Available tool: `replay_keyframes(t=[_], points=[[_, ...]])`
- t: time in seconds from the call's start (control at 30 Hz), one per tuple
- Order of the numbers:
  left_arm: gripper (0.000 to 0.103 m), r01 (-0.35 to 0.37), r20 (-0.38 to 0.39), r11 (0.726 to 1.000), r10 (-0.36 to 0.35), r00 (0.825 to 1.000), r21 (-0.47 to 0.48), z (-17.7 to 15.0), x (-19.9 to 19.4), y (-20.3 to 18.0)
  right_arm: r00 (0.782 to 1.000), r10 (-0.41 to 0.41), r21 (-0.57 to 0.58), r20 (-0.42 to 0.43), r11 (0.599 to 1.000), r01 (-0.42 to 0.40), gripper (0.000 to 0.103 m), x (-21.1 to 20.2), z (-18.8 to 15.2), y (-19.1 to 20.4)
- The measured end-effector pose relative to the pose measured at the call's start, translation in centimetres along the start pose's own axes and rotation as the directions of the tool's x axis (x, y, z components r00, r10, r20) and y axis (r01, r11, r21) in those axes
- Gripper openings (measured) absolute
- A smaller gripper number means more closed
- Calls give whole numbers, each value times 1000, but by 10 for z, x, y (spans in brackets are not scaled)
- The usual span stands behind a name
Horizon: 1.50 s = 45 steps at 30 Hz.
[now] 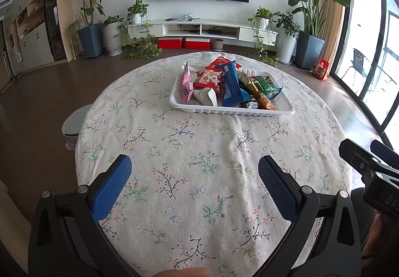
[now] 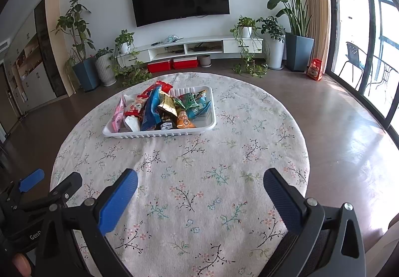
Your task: Organize snacks
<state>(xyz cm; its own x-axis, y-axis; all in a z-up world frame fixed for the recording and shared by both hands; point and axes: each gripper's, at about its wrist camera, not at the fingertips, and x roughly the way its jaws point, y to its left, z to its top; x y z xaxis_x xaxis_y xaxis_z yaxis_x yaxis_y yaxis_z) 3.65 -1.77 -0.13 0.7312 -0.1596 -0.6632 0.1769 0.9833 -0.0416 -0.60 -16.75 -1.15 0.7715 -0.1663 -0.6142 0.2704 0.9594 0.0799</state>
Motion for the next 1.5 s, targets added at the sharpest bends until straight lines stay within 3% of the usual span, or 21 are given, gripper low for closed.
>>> replay_keyframes(t=[1.03,1.3,1.5], points=[[103,0,-11,1000,0,1000,-6,0,4,3,1000,1,-2,-3,1000,-1,103,-2,1,1],[103,6,-39,1000,-6,999,-18,0,8,5,1000,3,-2,-5,1000,-3,103,-1,-1,2],[103,51,-86,998,-53,995,-20,-1,15,0,1000,9,0,-10,1000,-9,103,-2,-8,4]])
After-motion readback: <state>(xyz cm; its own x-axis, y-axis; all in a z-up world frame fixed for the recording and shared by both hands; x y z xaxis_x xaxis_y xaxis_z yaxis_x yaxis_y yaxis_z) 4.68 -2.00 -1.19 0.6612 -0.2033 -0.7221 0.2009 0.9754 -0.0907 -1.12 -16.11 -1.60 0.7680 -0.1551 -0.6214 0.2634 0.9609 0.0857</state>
